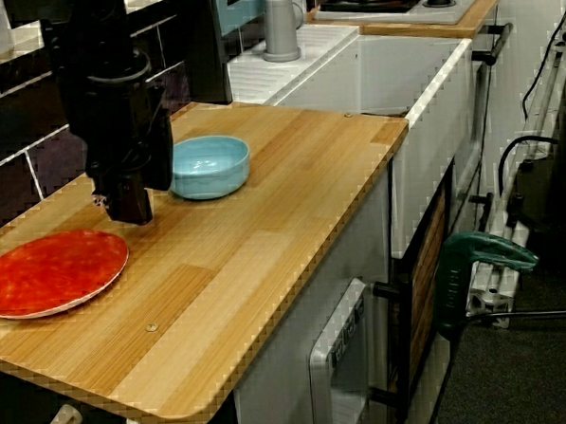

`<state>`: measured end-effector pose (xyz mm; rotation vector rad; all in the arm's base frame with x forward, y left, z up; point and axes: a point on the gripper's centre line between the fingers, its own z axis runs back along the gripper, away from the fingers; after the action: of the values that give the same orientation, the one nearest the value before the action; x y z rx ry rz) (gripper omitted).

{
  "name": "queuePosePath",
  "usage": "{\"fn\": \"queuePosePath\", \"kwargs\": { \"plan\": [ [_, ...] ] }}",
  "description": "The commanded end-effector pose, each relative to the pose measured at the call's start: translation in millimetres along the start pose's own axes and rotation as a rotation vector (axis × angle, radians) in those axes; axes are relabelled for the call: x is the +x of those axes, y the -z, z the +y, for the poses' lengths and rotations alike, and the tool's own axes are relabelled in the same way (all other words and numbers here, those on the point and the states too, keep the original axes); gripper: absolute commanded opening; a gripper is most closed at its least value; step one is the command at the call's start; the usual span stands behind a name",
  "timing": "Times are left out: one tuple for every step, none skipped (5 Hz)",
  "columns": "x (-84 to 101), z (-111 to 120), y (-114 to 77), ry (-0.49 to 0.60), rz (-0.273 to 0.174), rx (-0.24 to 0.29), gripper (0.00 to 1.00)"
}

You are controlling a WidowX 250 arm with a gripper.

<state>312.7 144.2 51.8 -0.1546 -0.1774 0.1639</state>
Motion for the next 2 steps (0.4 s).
{"fn": "queuePosePath", "kwargs": {
  "plan": [
    [17.8,-30,-1.5,0.094,-0.067,0.062,0.77],
    [16.5,-47,-1.7,0.128,-0.051,0.048,0.77]
  ]
}}
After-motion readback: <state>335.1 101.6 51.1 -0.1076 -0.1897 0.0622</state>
